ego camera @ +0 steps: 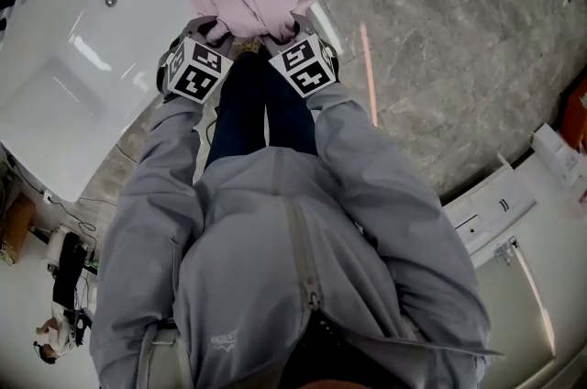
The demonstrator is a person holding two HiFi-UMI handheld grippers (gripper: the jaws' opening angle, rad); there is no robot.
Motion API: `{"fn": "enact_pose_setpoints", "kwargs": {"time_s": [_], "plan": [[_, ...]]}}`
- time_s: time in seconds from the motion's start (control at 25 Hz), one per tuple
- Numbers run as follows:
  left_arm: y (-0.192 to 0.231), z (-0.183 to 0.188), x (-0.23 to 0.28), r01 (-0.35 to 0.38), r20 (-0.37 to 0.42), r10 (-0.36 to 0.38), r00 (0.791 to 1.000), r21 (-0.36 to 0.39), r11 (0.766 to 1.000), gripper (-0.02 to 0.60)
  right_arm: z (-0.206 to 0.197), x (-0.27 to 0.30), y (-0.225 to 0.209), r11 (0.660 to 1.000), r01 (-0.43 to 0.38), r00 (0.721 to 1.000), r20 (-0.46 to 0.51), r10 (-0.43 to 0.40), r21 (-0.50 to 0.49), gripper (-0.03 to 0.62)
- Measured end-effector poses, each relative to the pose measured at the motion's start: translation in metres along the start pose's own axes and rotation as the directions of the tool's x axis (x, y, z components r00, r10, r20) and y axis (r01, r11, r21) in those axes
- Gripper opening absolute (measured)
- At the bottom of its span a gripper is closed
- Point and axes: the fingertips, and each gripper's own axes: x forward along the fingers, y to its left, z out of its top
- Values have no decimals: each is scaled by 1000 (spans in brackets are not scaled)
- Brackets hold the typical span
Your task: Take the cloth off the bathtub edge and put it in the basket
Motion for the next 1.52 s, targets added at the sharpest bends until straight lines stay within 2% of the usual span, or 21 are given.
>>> {"fn": "enact_pose_setpoints", "kwargs": {"time_s": [0.48,0.84,1.12,1.52], "plan": [[-23,89,-92,-36,144,16,989,137,990,114,68,-109,-3,993,116,987,112,-118,26,126],[-39,165,-156,-76,278,6,961,242,967,114,122,-194,-15,972,231,952,199,-233,32,126],[-50,205,-190,-86,338,-32,941,327,941,114,146,-241,-19,948,308,913,256,-317,73,124],[-69,263,-208,-80,378,-121,918,474,877,114,159,-294,-45,886,439,828,314,-464,151,124]]}}
